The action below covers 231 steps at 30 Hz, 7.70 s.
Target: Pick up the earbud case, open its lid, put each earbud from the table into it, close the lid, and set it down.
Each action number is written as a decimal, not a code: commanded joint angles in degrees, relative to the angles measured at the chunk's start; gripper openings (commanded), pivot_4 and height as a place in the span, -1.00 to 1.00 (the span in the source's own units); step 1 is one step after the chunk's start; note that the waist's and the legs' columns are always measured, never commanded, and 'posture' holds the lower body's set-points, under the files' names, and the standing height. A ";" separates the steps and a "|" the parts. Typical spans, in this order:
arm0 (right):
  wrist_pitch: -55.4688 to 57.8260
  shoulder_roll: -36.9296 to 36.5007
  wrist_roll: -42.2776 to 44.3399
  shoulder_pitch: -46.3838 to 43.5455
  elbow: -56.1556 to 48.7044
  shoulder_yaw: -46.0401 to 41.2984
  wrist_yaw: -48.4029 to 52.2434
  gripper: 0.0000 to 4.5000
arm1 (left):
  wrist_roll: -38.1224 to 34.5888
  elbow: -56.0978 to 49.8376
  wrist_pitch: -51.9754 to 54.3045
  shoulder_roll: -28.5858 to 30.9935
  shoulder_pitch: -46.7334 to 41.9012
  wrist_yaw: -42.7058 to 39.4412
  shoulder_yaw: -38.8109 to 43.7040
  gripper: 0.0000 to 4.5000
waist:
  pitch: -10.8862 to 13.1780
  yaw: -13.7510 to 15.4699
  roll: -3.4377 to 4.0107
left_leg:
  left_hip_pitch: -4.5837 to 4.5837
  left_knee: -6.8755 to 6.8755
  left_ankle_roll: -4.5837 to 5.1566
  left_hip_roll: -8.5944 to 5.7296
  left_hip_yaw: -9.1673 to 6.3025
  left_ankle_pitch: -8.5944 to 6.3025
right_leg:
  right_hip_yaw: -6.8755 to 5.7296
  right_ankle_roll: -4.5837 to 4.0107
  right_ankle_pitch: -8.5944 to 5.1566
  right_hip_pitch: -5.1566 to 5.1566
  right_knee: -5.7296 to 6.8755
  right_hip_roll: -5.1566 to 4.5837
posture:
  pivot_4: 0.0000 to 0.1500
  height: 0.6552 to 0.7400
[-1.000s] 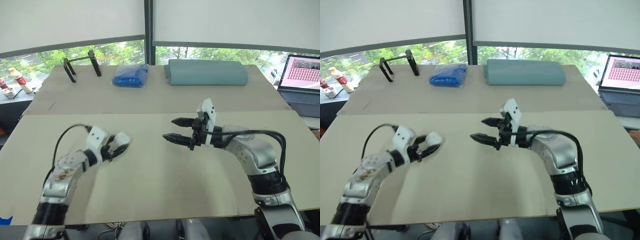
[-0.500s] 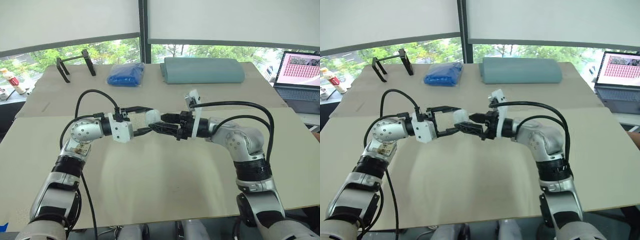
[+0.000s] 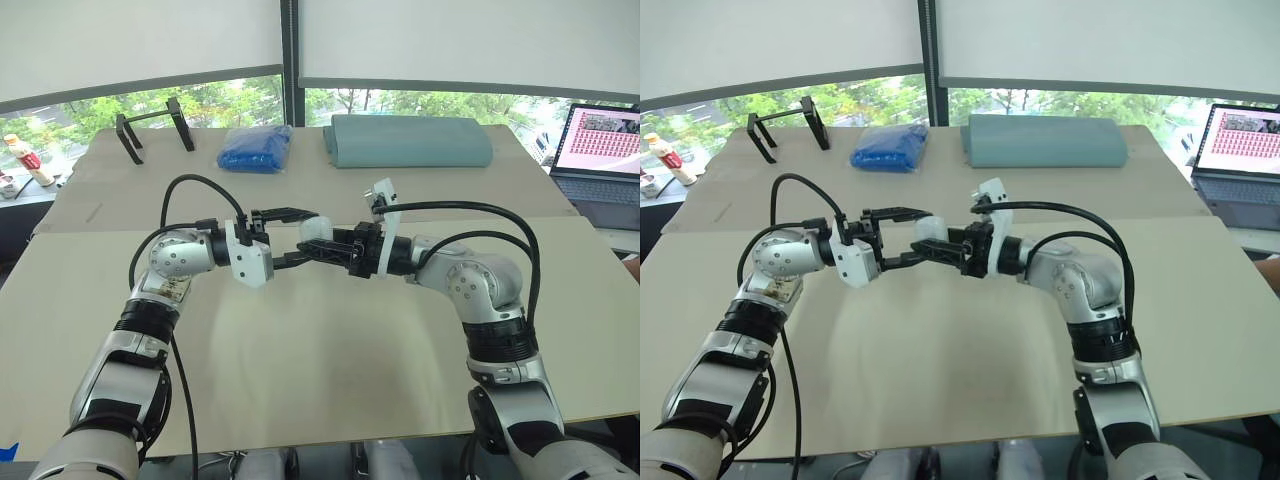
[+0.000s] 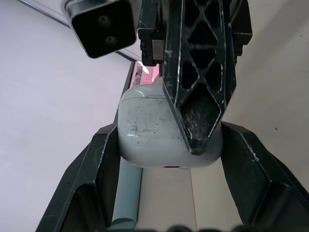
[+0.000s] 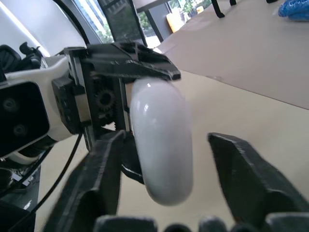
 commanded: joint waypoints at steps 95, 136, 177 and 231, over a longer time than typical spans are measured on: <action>-2.73 -1.63 -7.98 -4.39 0.96 -17.34 -9.12 0.99 | -19.23 -22.10 78.50 -1.22 0.96 -16.16 8.90 -0.76 | 0.00 0.08 0.01 | -0.09 0.61 -0.10 0.00 -0.18 0.08 | 0.12 0.07 -0.07 0.04 0.41 0.15 | 1.00 1.00; -32.68 -2.86 -27.64 8.58 26.52 -6.47 -13.43 -0.86 | -16.50 -30.34 64.41 -14.74 11.90 17.53 15.25 -0.76 | 0.00 -0.25 0.01 | 0.59 0.55 0.07 0.01 -0.09 -0.03 | 0.38 0.13 -0.01 0.68 0.05 0.13 | 1.00 1.00; -59.04 -57.33 -40.74 36.27 27.68 0.88 35.18 0.00 | -15.93 -43.39 64.47 -19.82 24.51 27.22 13.28 -0.76 | 0.07 1.97 0.07 | 0.85 0.64 0.69 -0.01 0.05 -0.47 | 0.69 0.53 -0.41 0.87 -0.06 0.07 | 1.00 1.00; -45.59 -55.21 -39.21 31.74 23.79 0.62 39.73 -0.53 | -16.64 -45.89 66.45 -20.12 26.92 28.68 12.64 -0.76 | 0.05 1.37 0.03 | 0.86 0.65 0.68 -0.01 0.06 -0.46 | 0.75 0.39 -0.48 0.86 -0.05 0.08 | 1.00 1.00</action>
